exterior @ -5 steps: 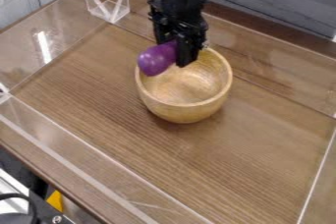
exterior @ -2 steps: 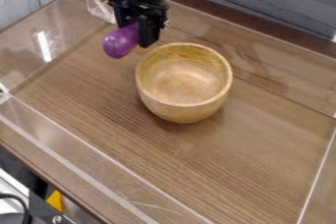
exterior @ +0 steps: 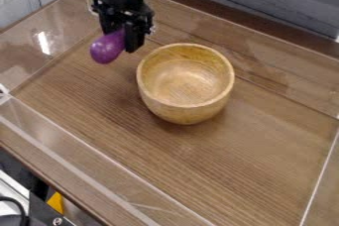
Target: Remove the purple eggplant from inside the brown bowl and put it on the table
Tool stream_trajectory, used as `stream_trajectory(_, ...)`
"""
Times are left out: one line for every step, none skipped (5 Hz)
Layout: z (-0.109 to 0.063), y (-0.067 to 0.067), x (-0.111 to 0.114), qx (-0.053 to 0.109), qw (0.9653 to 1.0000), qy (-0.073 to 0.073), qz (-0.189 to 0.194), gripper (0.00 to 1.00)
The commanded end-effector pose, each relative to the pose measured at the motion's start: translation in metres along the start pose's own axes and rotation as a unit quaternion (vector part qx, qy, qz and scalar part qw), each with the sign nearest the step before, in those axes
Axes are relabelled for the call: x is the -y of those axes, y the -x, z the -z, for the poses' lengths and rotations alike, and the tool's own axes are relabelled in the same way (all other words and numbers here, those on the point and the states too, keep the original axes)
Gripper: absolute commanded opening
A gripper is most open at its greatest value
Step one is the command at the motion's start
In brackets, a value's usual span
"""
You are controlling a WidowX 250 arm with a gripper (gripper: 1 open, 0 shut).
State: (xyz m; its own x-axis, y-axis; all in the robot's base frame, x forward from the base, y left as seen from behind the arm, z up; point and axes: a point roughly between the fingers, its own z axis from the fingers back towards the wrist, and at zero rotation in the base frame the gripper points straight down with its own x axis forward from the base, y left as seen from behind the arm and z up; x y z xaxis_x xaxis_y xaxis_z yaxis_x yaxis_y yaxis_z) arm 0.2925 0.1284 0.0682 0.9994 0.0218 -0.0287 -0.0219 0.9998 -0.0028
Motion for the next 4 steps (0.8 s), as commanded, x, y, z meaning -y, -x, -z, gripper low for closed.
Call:
stream_trajectory(-0.008,-0.008,-0.020,0.031,0.9988,-0.020,0.032,0.00)
stream_trajectory(0.005,-0.007,-0.032,0.028,0.9972,-0.024,0.065,1.00)
stream_trajectory(0.013,-0.004,-0.040,0.029,0.9949,-0.025,0.093,0.00)
stream_trajectory(0.008,-0.007,-0.041,0.029,0.9958,-0.026,0.083,0.00)
